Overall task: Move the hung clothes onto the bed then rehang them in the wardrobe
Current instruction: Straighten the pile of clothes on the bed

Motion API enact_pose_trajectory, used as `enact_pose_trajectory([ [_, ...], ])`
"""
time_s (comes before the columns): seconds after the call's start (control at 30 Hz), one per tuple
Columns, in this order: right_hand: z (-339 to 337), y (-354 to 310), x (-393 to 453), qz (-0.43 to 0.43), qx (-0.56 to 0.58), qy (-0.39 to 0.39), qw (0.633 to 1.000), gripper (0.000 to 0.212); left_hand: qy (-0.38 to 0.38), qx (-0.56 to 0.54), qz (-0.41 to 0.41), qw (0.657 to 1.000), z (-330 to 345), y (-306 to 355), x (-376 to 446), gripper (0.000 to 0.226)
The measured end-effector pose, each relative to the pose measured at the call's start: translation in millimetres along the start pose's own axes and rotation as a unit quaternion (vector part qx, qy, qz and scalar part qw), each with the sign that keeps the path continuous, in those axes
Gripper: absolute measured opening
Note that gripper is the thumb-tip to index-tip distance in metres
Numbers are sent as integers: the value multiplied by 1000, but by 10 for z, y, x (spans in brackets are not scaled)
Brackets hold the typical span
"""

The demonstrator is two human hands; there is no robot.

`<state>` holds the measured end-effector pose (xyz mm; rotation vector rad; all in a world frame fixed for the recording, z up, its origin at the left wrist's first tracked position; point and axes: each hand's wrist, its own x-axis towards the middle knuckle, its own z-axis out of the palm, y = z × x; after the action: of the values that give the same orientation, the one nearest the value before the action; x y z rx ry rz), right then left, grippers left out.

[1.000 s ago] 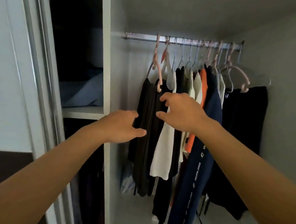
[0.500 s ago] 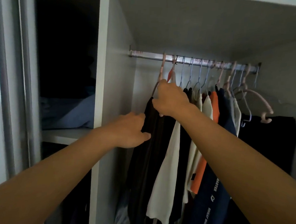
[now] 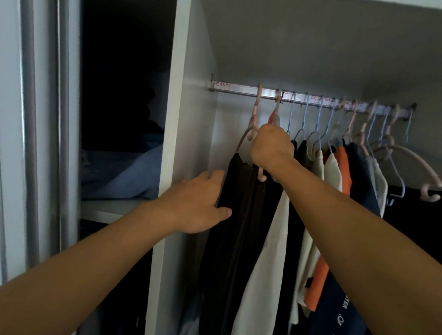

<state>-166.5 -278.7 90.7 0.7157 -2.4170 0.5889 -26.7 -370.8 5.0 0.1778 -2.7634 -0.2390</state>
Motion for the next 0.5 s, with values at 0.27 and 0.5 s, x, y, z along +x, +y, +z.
enact_pose_trajectory([
  [0.27,-165,-52,67,-15,52,29,998,14,26,4,5,1000,11,6,-14,88],
  [0.5,-255,73,-21,-41,75,64,994,28,63,-33,-5,997,37,33,-11,79],
])
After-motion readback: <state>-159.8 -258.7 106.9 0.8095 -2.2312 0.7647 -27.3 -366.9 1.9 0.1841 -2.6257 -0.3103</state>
